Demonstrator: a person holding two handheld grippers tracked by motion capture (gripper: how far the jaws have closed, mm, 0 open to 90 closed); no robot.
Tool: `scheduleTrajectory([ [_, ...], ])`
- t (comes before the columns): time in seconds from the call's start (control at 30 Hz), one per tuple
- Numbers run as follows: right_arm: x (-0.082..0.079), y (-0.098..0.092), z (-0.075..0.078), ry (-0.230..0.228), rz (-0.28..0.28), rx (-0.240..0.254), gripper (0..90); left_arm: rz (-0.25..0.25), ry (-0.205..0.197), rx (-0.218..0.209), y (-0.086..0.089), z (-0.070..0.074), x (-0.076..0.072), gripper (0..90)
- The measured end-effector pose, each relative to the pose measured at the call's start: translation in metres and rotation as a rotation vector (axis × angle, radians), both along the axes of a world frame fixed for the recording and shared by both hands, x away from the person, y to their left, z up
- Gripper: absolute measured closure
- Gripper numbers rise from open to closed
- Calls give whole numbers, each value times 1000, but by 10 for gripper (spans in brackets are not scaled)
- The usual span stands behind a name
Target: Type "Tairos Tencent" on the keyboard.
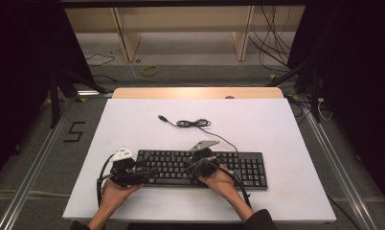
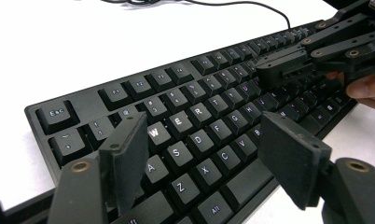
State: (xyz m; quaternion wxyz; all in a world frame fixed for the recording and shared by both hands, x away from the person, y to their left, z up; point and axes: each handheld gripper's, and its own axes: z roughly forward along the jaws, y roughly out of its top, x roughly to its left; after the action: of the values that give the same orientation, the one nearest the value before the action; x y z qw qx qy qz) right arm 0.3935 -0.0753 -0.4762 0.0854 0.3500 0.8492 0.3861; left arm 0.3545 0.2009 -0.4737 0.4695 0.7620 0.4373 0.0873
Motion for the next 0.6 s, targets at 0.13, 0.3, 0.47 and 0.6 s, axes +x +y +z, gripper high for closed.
scheduleTrajectory([
  [0.13, 0, 1, -2, 6, -8, -8, 900, 1, 0, 1, 0, 0, 0, 333],
  [0.3, 0, 2, -2, 4, -12, -11, 900, 5, 0, 0, 0, 0, 1, 335],
  [0.47, 0, 0, -1, 15, -18, 12, 900, 4, 2, -1, 0, 0, 1, 336],
  [0.6, -1, -2, 4, 13, -23, 42, 891, 3, 3, 1, 0, 0, 1, 335],
])
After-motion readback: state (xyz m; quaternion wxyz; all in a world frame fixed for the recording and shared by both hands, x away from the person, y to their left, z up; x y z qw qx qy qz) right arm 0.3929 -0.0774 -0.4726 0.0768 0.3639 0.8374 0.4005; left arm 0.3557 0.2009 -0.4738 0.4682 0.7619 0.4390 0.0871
